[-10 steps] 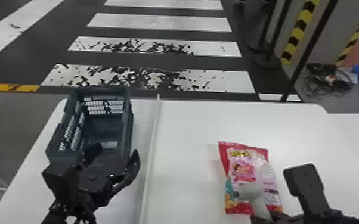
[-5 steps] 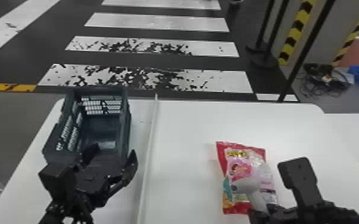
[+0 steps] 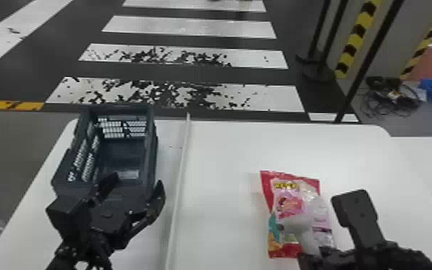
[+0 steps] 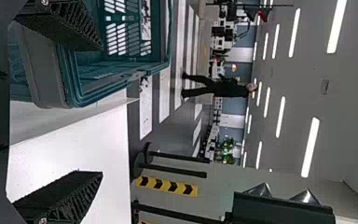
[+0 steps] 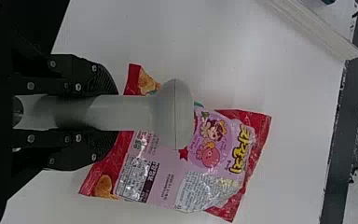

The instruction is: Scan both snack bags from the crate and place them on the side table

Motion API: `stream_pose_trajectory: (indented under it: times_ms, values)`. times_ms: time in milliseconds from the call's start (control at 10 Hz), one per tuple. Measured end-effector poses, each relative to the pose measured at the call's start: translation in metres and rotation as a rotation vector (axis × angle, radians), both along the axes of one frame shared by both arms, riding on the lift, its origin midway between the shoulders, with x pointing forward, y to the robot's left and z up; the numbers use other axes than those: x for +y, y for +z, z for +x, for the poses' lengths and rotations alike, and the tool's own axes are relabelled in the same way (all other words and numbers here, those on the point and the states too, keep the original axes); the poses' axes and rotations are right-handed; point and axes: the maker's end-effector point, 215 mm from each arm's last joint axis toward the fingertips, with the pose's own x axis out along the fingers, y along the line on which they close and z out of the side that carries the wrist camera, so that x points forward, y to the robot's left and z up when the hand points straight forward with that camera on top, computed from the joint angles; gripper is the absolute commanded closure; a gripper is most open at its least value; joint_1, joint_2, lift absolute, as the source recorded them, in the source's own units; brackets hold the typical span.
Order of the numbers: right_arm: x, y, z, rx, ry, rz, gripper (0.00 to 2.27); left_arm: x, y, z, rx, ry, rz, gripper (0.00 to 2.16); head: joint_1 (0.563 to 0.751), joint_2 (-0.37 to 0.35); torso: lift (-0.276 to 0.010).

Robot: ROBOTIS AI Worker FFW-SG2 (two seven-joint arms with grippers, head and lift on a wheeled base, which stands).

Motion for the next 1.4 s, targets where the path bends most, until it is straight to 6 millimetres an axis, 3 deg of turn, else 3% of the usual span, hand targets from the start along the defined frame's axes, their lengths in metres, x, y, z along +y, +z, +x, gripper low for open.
stream_pose_trajectory:
  times_ms: [200, 500, 700, 1000, 1300, 1400]
  values:
    - [-0.013, 0.013, 0.013, -0.036, -0.025, -0.009, 2.26, 0.000, 0.000, 0.000, 0.001, 0.000, -0.002, 0.04, 0.695, -0.053, -0.095]
    - [-0.068, 0.037, 0.040, -0.100, -0.131, -0.017, 2.26, 0.000, -0.001, -0.001, 0.003, -0.001, -0.001, 0.04, 0.695, -0.118, -0.095]
    - [-0.120, 0.016, 0.040, -0.039, -0.225, 0.009, 2.26, 0.000, -0.002, -0.001, 0.005, -0.002, -0.001, 0.04, 0.695, -0.178, -0.095]
    - [-0.181, -0.022, 0.045, 0.063, -0.329, 0.002, 2.26, -0.001, -0.002, -0.001, 0.004, -0.002, -0.003, 0.04, 0.695, -0.265, -0.095]
    - [-0.228, -0.029, 0.106, -0.037, -0.332, -0.042, 2.26, 0.000, -0.004, -0.003, 0.009, 0.000, 0.002, 0.04, 0.695, -0.310, -0.095]
    - [-0.239, -0.030, 0.118, -0.066, -0.331, -0.056, 2.26, 0.001, -0.004, -0.003, 0.010, 0.001, 0.003, 0.04, 0.695, -0.320, -0.095]
